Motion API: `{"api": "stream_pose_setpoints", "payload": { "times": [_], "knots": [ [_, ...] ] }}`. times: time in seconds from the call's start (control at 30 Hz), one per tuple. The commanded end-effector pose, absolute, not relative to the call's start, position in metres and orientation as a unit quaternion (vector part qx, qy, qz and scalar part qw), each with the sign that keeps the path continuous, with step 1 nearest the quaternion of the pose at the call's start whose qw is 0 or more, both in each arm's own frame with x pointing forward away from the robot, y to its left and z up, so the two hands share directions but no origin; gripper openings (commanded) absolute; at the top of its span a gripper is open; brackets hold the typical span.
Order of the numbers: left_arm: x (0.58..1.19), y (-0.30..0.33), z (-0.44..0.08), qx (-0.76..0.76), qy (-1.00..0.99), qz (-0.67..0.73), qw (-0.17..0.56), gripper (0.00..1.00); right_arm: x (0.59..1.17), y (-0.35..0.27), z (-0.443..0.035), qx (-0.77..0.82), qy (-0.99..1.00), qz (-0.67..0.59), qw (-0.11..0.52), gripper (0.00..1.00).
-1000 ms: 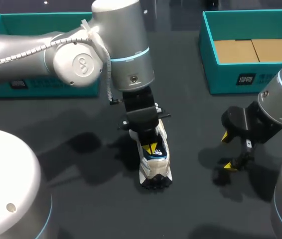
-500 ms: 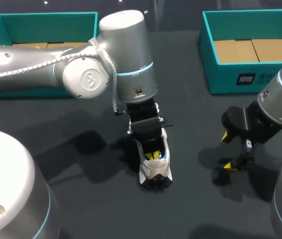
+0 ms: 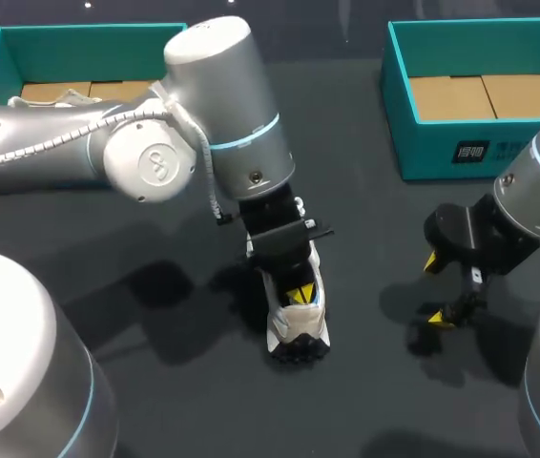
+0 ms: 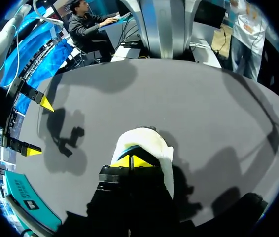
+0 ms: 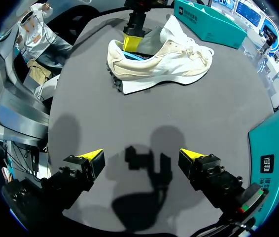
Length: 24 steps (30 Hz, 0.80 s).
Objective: Take the shoe out of the shoebox, open the shoe tongue, remove and reinsert the insole, then place the shoe into the shoebox
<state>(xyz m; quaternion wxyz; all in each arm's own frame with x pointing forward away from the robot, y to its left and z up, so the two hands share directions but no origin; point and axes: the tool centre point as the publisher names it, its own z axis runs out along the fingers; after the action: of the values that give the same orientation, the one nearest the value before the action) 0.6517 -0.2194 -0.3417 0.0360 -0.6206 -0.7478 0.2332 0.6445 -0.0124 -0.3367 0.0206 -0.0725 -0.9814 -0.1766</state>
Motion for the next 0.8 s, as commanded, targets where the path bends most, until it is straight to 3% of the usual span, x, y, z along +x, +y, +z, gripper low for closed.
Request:
{"api": "stream_pose_setpoints", "payload": {
  "times": [0.03, 0.37, 0.6, 0.8],
  "knots": [
    [0.650, -0.230, -0.360, -0.624, -0.743, 0.236, 0.045, 0.00, 0.643, -0.013, -0.336, -0.073, -0.981, -0.177, 0.019, 1.00],
    [0.658, -0.225, -0.382, -0.615, -0.762, 0.196, 0.052, 0.00, 0.643, -0.013, -0.336, -0.073, -0.981, -0.177, 0.019, 1.00],
    [0.662, -0.217, -0.351, -0.609, -0.761, 0.222, -0.005, 0.00, 0.643, -0.013, -0.336, -0.073, -0.981, -0.177, 0.019, 1.00],
    [0.661, -0.230, -0.354, -0.606, -0.763, 0.219, -0.048, 0.00, 0.643, -0.013, -0.336, -0.073, -0.981, -0.177, 0.019, 1.00]
  ]
}}
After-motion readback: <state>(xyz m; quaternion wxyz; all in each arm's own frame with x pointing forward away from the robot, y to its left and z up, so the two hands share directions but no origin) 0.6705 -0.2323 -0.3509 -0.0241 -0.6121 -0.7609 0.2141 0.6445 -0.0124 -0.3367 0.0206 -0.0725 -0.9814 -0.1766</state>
